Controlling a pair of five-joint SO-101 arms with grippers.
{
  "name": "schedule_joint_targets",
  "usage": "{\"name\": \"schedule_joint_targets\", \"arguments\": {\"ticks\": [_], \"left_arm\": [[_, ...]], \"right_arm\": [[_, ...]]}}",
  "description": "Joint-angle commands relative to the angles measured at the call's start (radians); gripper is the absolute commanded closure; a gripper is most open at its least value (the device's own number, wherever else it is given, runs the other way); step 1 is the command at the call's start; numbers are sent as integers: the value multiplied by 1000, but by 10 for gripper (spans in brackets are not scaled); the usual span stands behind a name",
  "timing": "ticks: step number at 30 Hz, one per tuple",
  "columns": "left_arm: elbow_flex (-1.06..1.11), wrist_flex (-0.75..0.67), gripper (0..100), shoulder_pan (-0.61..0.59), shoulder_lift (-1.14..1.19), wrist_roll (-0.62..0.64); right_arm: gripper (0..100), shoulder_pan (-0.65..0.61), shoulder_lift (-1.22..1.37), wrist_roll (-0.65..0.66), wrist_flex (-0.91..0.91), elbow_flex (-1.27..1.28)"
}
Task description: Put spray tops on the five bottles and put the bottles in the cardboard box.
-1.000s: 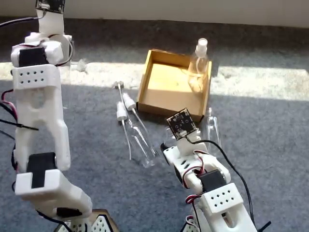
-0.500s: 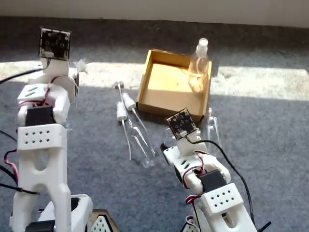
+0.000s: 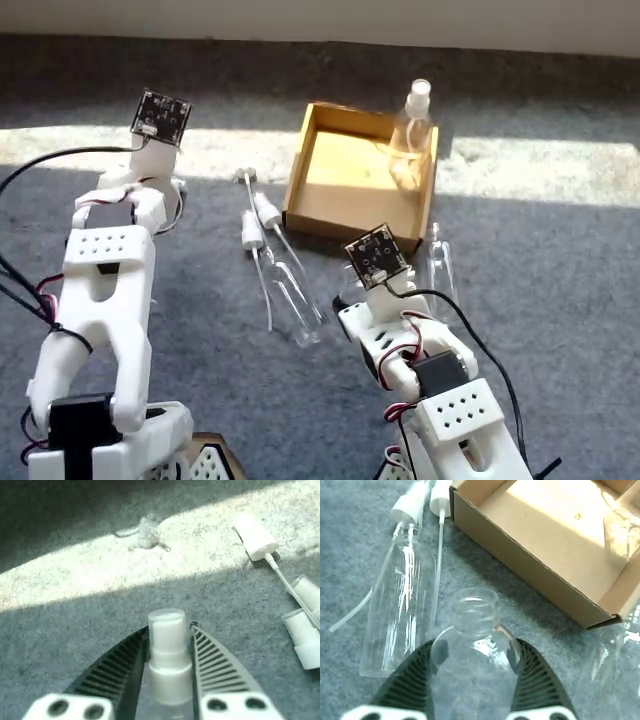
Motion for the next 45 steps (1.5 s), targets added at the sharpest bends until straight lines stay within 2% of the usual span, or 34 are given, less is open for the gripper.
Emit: {"name": "schedule_joint_targets", "arguments": {"ticks": [1, 3, 6, 11, 15, 18, 21, 23, 28, 31, 40, 45], "left_arm": [[-85, 15, 896, 39, -1, -124], [-104, 35, 905, 81, 31, -276], [-183, 121, 873, 73, 88, -229], [-332, 212, 764, -15, 234, -155], [-481, 315, 763, -90, 351, -143], [-549, 339, 763, -117, 384, -140], [-576, 344, 763, -102, 355, -95], [-579, 359, 763, -50, 321, -80], [-585, 381, 779, 107, 302, 31], [-601, 330, 789, 162, 355, 144], [-920, 324, 789, 145, 662, 423], [-1081, 354, 789, 170, 826, 462]], "right_arm": [[995, 4, -19, -11, -22, -12], [995, 4, -19, -11, -22, -12], [995, 4, -19, -11, -22, -12], [995, 4, -19, -11, -22, -12], [995, 4, -19, -11, -22, -12], [995, 4, -19, -11, -22, -12], [995, 4, -19, -11, -22, -12], [995, 4, -19, -11, -22, -12], [995, 4, -18, -11, -22, -12], [995, 4, -18, -11, -22, -12], [995, 4, -18, -11, -22, -12], [995, 4, -18, -11, -22, -12]]}}
